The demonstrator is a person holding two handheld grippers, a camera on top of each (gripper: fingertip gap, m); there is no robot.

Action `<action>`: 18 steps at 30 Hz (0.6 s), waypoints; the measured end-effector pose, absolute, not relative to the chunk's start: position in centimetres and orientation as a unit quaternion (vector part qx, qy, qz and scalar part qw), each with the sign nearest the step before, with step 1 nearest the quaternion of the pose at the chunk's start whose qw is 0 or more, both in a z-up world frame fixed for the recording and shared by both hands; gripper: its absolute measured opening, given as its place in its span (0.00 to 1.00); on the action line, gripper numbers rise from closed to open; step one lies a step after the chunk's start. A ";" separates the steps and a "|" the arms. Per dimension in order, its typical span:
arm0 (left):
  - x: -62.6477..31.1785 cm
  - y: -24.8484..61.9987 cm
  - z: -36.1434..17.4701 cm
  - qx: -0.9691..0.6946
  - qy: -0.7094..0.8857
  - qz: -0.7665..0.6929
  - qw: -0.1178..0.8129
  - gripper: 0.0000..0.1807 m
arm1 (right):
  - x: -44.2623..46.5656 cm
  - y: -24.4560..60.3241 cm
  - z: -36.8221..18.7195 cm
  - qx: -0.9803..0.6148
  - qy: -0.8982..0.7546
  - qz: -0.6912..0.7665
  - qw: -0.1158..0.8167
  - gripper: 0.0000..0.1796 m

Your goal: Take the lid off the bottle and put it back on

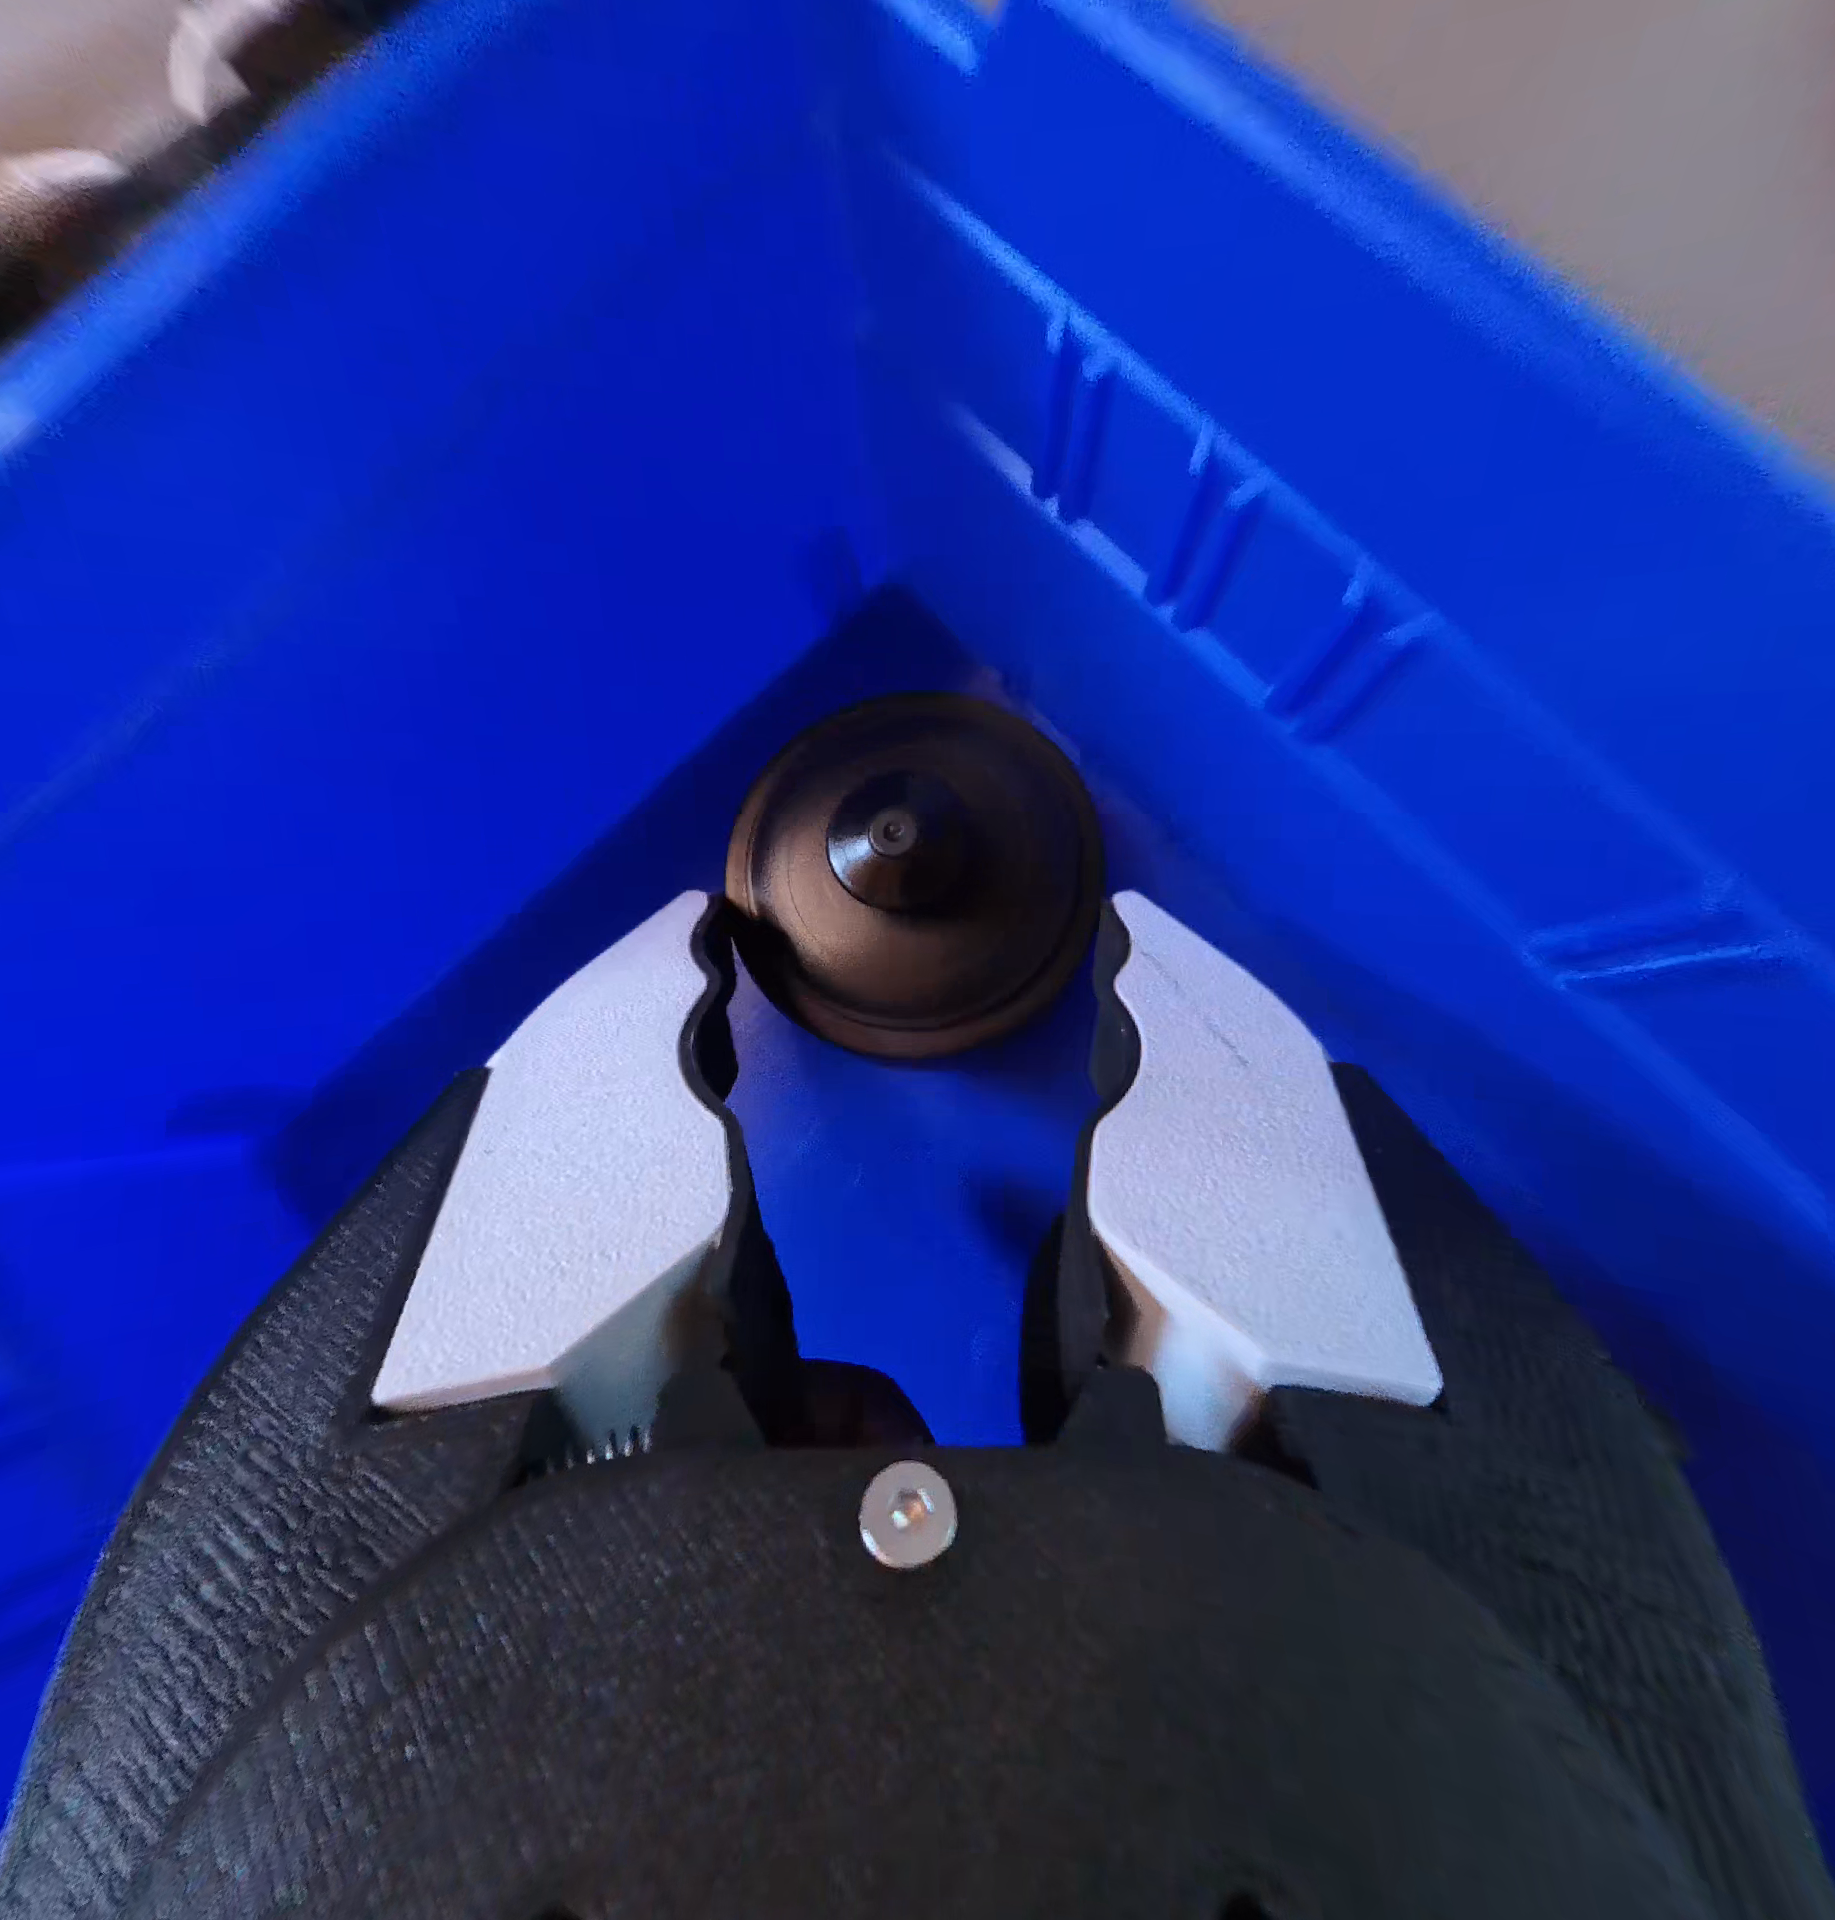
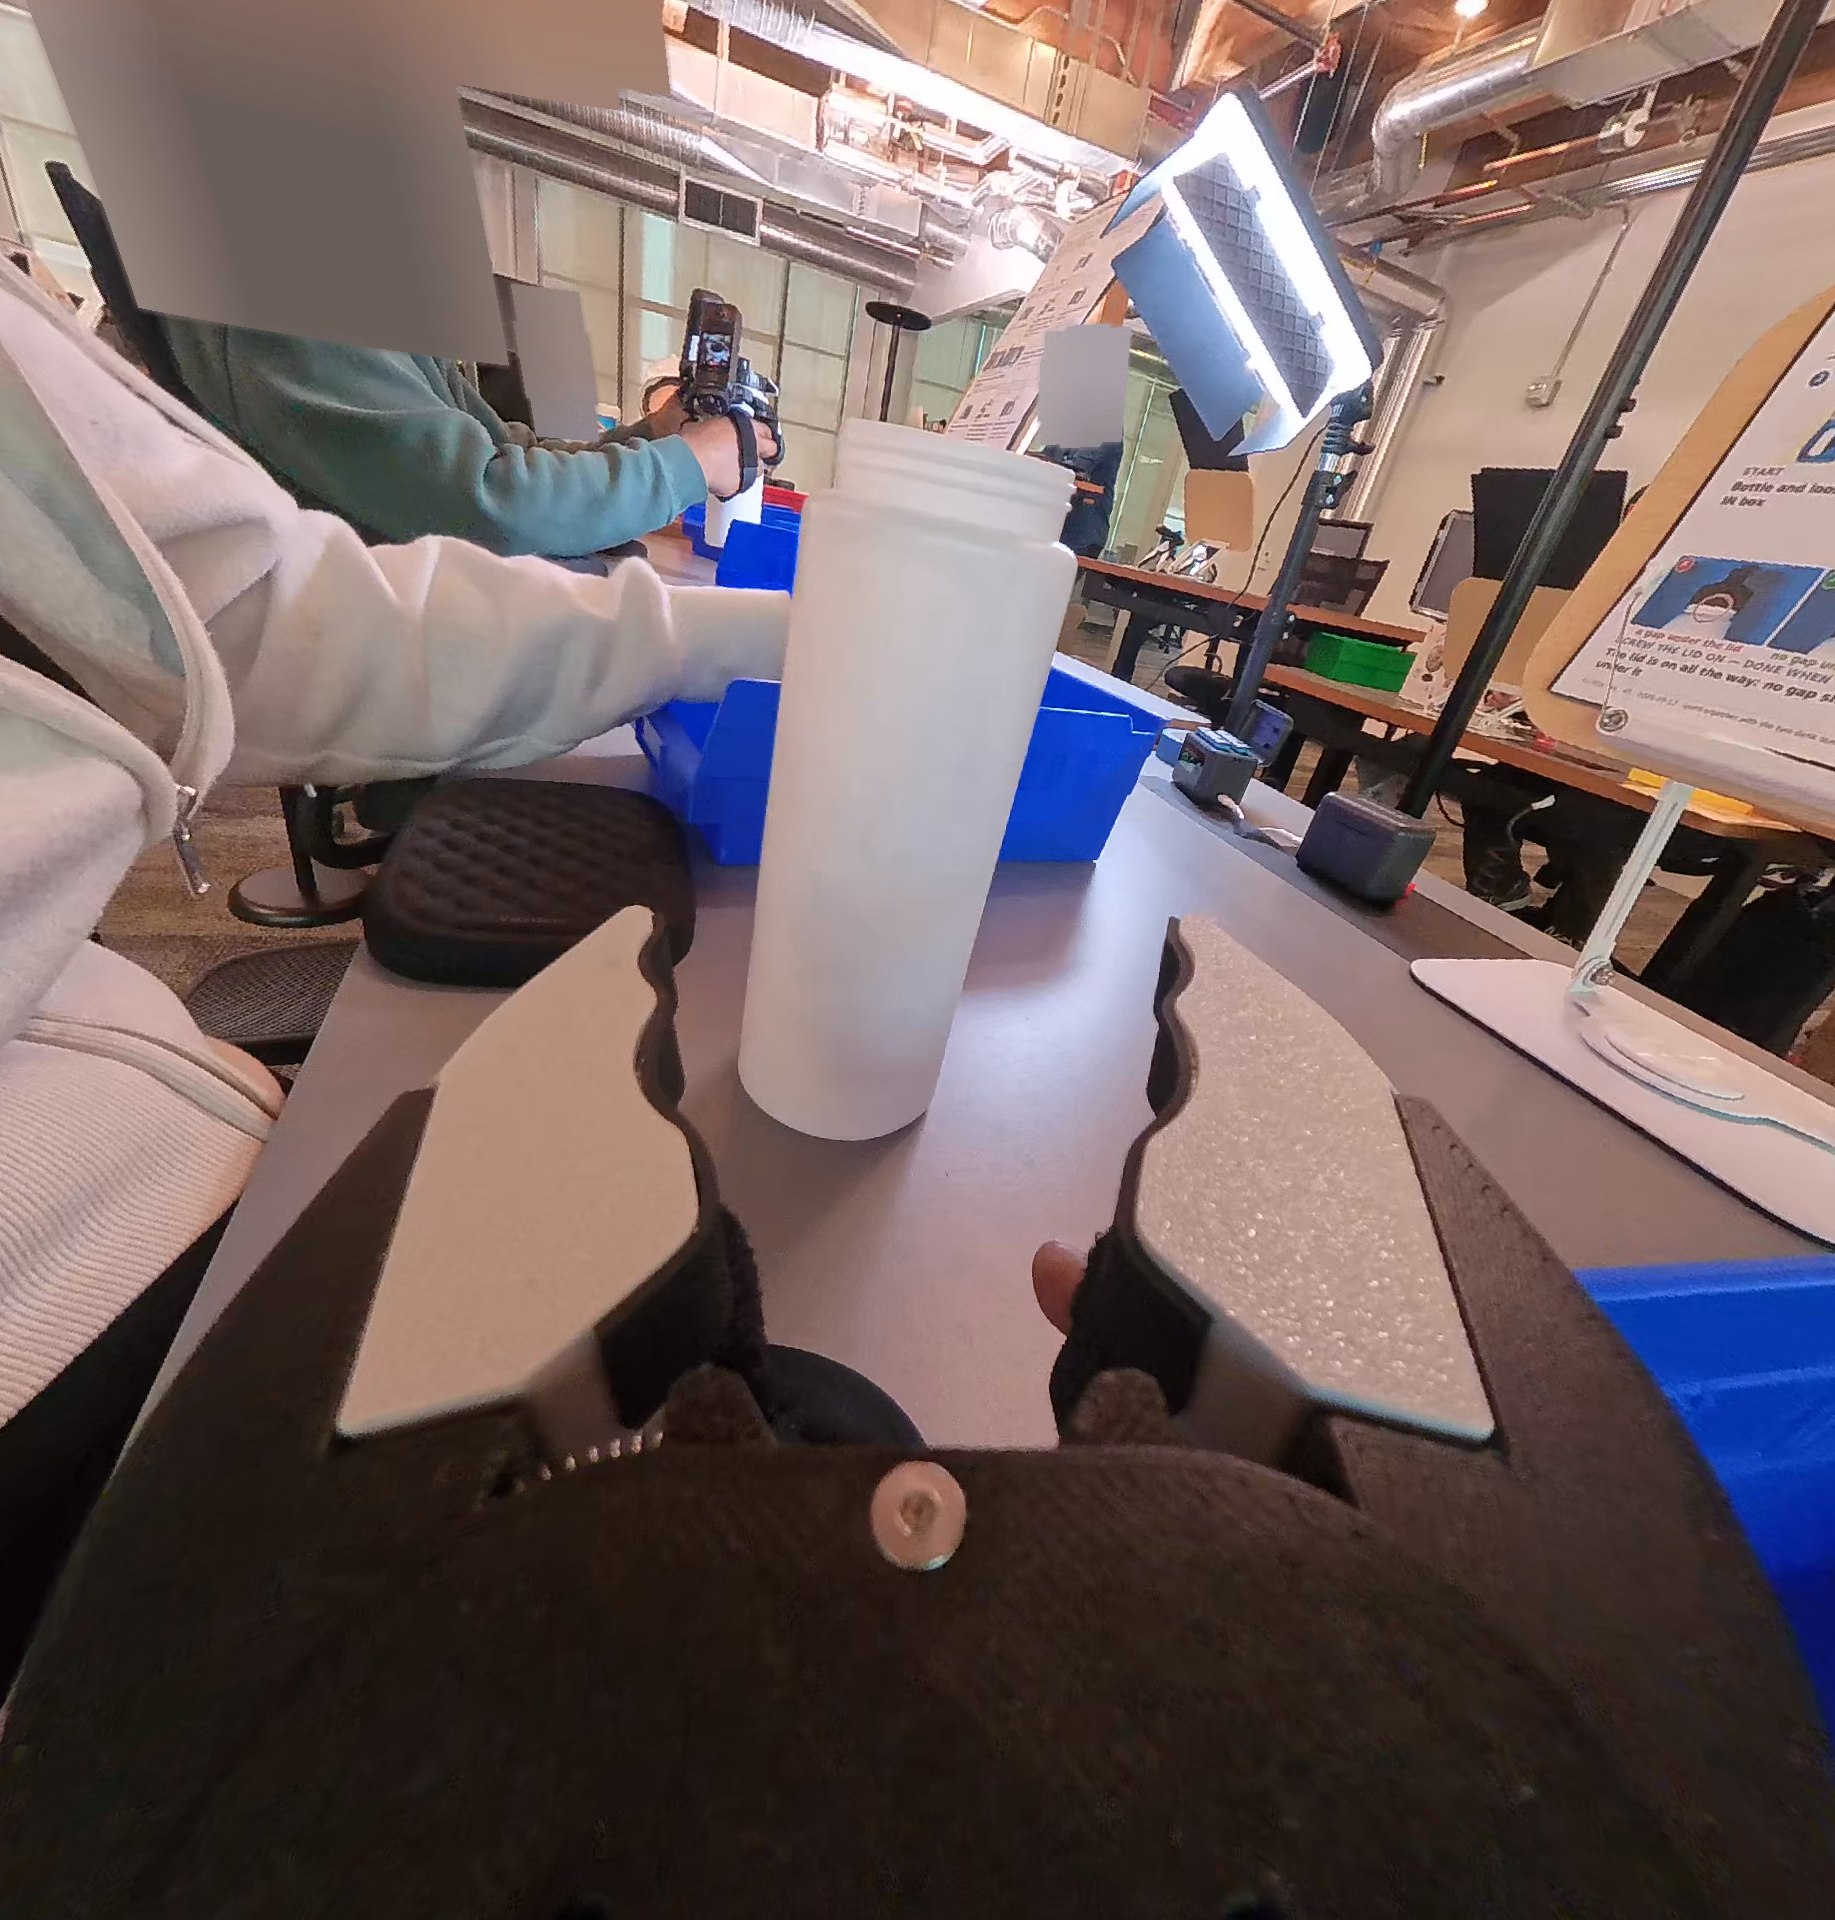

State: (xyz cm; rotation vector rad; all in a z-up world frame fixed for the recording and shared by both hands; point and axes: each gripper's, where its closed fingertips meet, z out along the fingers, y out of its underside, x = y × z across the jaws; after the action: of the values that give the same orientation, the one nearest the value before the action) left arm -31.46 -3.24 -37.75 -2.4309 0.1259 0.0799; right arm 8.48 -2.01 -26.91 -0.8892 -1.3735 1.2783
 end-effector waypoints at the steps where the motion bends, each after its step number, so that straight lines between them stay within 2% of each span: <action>1: -31.5 -3.3 -36.6 -0.929 0.043 0.037 0.367 0.37 | 8.5 -2.0 -26.9 -0.369 -0.569 0.531 0.508 0.50; 6: -28.3 -5.0 -25.9 -0.841 0.084 0.108 0.524 0.37 | 8.4 -1.7 -26.6 -0.374 -0.566 0.525 0.515 0.48; 10: -21.3 -8.1 -17.8 -0.759 0.170 0.215 0.591 0.37 | 7.9 -2.0 -23.2 -0.367 -0.541 0.493 0.574 0.34; 13: -15.0 -9.6 -14.8 -0.707 0.235 0.282 0.604 0.37 | 6.7 -5.0 -19.1 -0.326 -0.536 0.480 0.614 0.23; 18: -5.5 -10.3 -13.3 -0.636 0.345 0.343 0.600 0.37 | 3.6 -10.5 -14.4 -0.254 -0.580 0.388 0.670 0.17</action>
State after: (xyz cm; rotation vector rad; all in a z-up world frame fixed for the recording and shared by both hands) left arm -5.55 -10.26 -13.30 -1.4738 0.7990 0.7947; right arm 3.57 -10.47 -14.38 -0.5726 -1.3069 0.8747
